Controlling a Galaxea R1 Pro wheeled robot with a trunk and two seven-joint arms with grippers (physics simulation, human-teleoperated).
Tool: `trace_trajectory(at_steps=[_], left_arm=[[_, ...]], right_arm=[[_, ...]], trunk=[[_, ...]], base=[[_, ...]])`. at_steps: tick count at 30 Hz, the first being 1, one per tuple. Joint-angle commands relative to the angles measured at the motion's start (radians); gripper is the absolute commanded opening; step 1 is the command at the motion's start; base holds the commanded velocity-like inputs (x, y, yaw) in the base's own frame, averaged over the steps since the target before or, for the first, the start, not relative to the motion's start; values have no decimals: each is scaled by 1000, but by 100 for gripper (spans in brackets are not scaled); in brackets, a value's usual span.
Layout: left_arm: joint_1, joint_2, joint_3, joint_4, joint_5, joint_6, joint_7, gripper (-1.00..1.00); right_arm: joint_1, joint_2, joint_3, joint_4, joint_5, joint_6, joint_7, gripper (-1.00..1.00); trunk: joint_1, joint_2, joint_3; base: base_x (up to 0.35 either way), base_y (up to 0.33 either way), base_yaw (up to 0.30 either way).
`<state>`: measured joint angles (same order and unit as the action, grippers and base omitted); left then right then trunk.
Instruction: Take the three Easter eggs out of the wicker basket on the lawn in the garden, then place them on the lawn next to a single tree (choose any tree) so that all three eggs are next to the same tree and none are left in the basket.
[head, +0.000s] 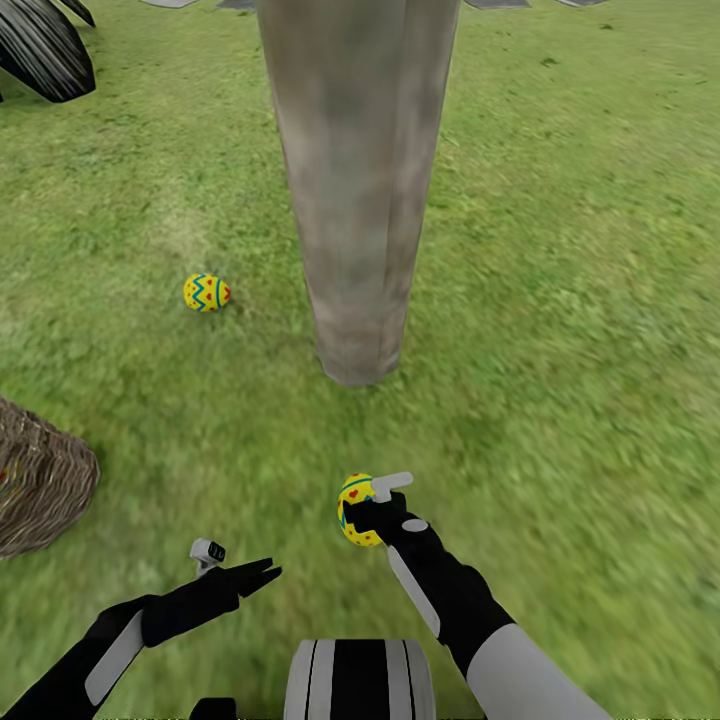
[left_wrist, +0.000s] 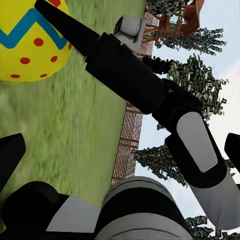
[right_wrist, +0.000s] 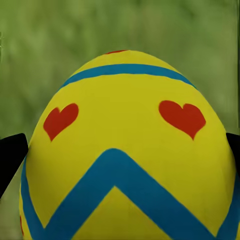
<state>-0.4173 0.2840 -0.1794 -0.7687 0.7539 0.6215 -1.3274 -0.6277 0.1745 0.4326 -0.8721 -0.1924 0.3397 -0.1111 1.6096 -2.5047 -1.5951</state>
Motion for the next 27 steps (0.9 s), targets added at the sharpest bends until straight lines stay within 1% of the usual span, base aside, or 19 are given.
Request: trace_trajectory(at_steps=[1, 5, 11, 27], left_arm=[[-1, 1, -5, 0, 8, 10, -1, 100], [-1, 1, -5, 0, 8, 11, 0, 100], [-1, 3, -3, 0, 8, 12, -1, 100], [-1, 1, -5, 0, 8, 7, 0, 100]], right_arm=[[0, 0, 3, -1, -10, -5, -10, -100], [0, 0, 0, -1, -8, -13, -14, -100], [0, 0, -1, -2, -3, -14, -45, -100], [0, 0, -1, -2, -2, -28, -47, -100]], trunk=[[0, 0, -2], [0, 0, -9], [0, 0, -18], [0, 0, -44]], base=[[0, 0, 0], [0, 0, 0], [0, 0, 0], [0, 0, 0]])
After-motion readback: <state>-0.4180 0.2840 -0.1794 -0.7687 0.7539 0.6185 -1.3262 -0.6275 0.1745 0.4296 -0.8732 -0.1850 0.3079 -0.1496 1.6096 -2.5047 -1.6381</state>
